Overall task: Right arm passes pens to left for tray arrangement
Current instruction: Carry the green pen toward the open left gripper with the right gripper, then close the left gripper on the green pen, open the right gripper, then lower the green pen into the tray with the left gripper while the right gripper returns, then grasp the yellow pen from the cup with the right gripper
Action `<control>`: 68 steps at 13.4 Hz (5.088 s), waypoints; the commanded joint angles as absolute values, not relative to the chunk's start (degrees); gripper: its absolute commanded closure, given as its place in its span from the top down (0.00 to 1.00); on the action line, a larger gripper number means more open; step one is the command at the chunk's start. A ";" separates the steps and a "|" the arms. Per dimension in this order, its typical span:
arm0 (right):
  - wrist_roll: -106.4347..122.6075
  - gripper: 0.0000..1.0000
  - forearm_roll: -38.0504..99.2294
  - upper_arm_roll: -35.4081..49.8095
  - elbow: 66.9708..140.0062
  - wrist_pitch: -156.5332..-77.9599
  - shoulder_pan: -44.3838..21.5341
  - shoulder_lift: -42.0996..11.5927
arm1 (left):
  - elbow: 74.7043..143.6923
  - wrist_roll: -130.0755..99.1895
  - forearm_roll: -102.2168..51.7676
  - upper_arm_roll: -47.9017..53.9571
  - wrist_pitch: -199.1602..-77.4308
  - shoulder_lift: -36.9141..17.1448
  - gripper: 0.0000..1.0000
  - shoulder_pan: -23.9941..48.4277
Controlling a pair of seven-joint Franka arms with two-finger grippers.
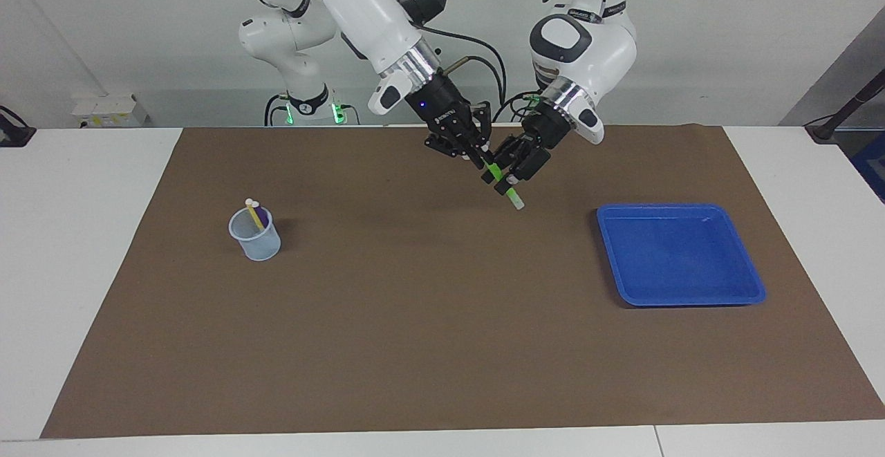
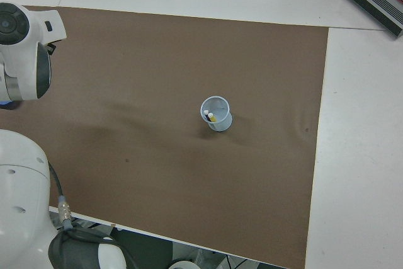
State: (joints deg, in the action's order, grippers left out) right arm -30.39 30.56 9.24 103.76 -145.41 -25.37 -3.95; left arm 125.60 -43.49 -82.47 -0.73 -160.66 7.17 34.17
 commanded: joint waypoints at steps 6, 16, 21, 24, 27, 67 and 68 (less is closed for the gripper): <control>-29.80 0.00 31.91 9.32 104.85 -146.43 -25.40 -3.43 | 126.04 -43.77 -83.14 -1.05 -159.88 8.44 0.28 33.93; -29.27 0.00 31.99 9.32 104.85 -145.99 -25.31 -3.43 | 127.70 -44.03 -83.14 -1.05 -158.73 10.37 0.00 32.79; -29.88 1.00 31.99 9.32 104.77 -145.99 -25.14 -3.43 | 127.71 -42.81 -82.10 -1.14 -158.73 10.28 0.00 32.70; -29.71 1.00 31.91 9.23 104.33 -145.90 -24.79 -3.43 | 127.71 -42.63 -78.67 -1.14 -157.51 10.28 0.00 32.26; -28.83 1.00 30.77 9.05 103.72 -143.46 -23.39 -3.34 | 127.53 -42.54 -70.44 -1.23 -151.38 10.28 0.00 28.93; 10.46 0.36 -1.23 9.05 124.10 -116.28 11.51 1.58 | 121.46 4.74 5.71 -1.23 -130.94 -11.06 0.00 1.14; 10.46 0.27 -1.23 9.05 124.10 -116.19 11.43 1.58 | 121.46 4.92 5.71 -1.23 -132.35 -12.12 0.00 0.97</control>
State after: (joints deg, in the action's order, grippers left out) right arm 11.16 -1.54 8.43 123.17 -115.03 10.48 1.19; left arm 121.44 4.29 4.62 -1.77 -129.60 -10.32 1.73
